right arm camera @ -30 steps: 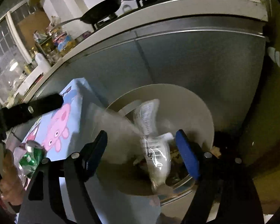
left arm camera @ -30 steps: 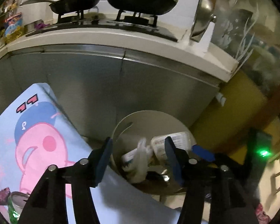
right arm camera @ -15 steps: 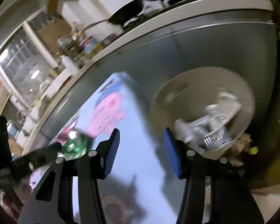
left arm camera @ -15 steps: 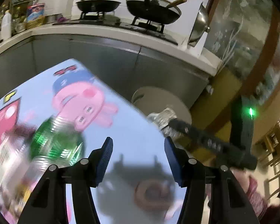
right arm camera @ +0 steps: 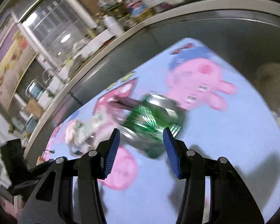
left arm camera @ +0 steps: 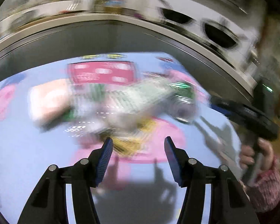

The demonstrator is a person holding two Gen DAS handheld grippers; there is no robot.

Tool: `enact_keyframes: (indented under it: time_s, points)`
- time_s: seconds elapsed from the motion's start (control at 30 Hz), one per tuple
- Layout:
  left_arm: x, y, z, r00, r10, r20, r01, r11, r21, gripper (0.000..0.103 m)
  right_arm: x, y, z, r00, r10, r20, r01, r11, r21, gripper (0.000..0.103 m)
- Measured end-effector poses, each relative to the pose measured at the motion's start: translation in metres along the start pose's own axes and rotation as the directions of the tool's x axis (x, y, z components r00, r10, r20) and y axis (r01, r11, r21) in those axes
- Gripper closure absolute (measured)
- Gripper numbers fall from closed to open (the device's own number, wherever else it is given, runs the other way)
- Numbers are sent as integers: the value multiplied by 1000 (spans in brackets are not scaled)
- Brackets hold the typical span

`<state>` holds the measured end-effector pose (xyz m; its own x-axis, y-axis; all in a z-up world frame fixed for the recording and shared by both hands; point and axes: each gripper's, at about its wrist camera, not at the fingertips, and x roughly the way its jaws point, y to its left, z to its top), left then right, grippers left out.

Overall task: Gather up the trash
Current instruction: 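Move the left tool to the clear plastic bottle while the right tool reaches the yellow wrapper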

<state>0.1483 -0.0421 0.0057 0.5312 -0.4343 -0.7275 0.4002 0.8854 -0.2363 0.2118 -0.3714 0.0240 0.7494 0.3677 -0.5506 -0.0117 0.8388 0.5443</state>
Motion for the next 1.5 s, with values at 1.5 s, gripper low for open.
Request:
enact_keyframes:
  time_s: [1.5]
  points:
    - [-92,99,-90,973,223,-58,-224,975,-7,20,49,103,-78,953,181,-242,-196,980,-42,53]
